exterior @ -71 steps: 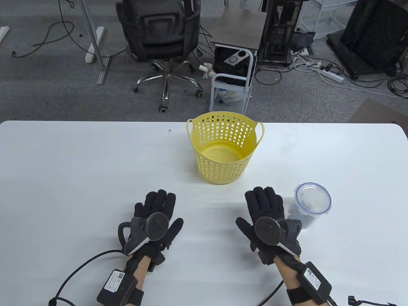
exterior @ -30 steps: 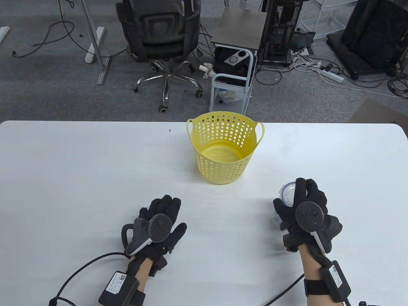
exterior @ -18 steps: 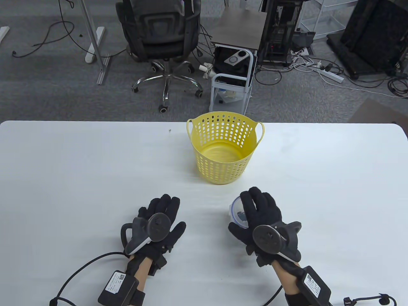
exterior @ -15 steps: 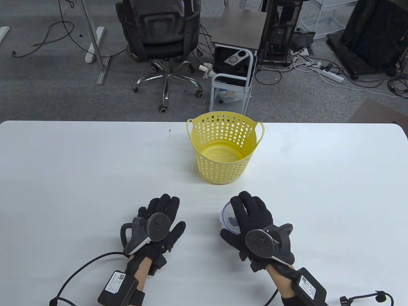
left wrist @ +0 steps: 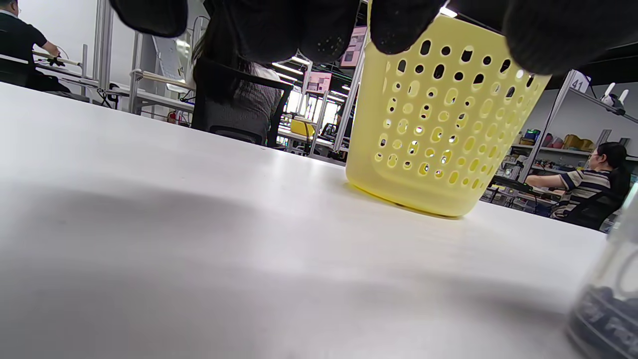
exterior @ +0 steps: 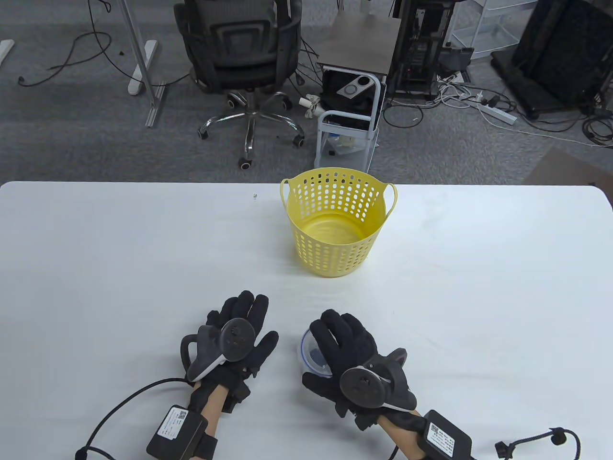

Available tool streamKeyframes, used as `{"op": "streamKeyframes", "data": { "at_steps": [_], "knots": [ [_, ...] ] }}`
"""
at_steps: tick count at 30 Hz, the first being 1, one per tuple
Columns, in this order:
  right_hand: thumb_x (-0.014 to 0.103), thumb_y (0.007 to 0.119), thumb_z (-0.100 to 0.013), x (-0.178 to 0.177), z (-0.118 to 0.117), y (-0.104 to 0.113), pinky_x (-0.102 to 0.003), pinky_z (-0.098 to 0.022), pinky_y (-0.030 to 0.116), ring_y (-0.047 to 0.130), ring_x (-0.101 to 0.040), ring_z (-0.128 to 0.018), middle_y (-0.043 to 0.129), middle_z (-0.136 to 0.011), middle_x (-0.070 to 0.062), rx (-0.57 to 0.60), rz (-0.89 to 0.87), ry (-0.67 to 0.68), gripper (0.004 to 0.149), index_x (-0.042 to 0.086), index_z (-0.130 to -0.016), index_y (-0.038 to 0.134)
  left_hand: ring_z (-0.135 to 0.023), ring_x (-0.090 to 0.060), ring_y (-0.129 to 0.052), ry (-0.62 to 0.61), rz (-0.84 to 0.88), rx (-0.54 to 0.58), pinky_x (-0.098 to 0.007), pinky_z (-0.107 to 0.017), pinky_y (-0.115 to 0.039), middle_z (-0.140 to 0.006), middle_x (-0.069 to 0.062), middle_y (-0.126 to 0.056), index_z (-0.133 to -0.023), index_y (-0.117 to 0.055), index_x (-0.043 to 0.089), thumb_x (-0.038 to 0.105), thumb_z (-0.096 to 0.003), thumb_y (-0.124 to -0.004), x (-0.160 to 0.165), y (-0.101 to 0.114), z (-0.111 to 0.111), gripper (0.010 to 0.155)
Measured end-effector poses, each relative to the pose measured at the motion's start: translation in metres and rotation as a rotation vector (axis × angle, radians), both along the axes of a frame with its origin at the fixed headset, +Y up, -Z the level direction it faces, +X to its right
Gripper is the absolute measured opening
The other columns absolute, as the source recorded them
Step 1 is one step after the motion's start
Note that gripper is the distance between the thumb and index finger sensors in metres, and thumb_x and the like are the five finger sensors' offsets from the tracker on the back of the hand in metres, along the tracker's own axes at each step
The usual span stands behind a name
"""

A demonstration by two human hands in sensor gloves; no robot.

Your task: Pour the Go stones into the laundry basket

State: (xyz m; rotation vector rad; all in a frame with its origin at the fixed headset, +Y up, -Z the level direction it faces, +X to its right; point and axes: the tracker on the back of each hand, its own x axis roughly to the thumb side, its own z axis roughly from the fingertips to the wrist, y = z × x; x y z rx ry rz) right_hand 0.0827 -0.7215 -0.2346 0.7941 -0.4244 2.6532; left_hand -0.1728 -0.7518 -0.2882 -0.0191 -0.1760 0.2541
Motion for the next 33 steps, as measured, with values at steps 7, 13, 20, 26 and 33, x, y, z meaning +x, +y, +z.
{"op": "streamKeyframes", "data": {
  "at_steps": [7, 13, 20, 26, 33],
  "knots": [
    [0.079, 0.076, -0.036, 0.005, -0.004, -0.001, -0.07, -0.062, 0.066, 0.063, -0.065, -0.091, 0.046, -0.114, -0.019, -0.057, -0.023, 0.026, 0.095, 0.018, -0.105, 0.052, -0.107, -0.033, -0.064, 0.006, 0.122, 0.036, -0.063, -0.072, -0.057, -0.119, 0.0, -0.054, -0.108, -0.056, 0.038, 0.074, -0.0431, -0.07, 0.0, 0.006, 0.002, 0.076],
    [0.076, 0.068, -0.04, 0.027, -0.013, 0.012, -0.067, -0.061, 0.066, 0.063, -0.06, -0.091, 0.053, -0.111, -0.02, -0.077, -0.213, -0.049, 0.087, 0.017, -0.103, 0.058, -0.084, -0.027, -0.087, 0.041, 0.296, 0.041, -0.047, -0.06, -0.076, -0.098, 0.003, -0.079, -0.093, -0.076, 0.037, 0.075, -0.0433, -0.068, 0.003, 0.015, 0.008, 0.064],
    [0.064, 0.073, -0.045, 0.068, -0.033, 0.013, -0.048, -0.04, 0.082, 0.093, -0.033, -0.055, 0.074, -0.093, -0.018, -0.185, -0.392, -0.23, 0.065, 0.016, -0.088, 0.073, -0.057, -0.018, -0.101, 0.055, 0.407, 0.06, -0.042, -0.046, -0.085, -0.065, 0.009, -0.099, -0.067, -0.093, 0.035, 0.074, -0.0435, -0.071, 0.014, 0.022, 0.013, 0.051],
    [0.065, 0.072, -0.045, 0.084, -0.049, -0.002, -0.042, -0.025, 0.086, 0.098, -0.024, -0.035, 0.09, -0.073, -0.013, -0.39, -0.431, -0.237, 0.057, 0.018, -0.074, 0.085, -0.051, -0.019, -0.103, -0.004, 0.319, 0.044, -0.043, -0.042, -0.086, -0.059, 0.008, -0.101, -0.062, -0.096, 0.033, 0.08, -0.0407, -0.066, 0.028, 0.023, 0.013, 0.059],
    [0.072, 0.07, -0.042, 0.081, -0.059, -0.023, -0.041, -0.02, 0.086, 0.098, -0.022, -0.028, 0.094, -0.064, -0.011, -0.584, -0.368, -0.163, 0.064, 0.017, -0.071, 0.088, -0.053, -0.02, -0.102, -0.07, 0.365, -0.069, -0.043, -0.043, -0.085, -0.06, 0.007, -0.102, -0.064, -0.096, 0.031, 0.086, -0.0359, -0.066, 0.038, 0.015, 0.016, 0.069]
  ]
}}
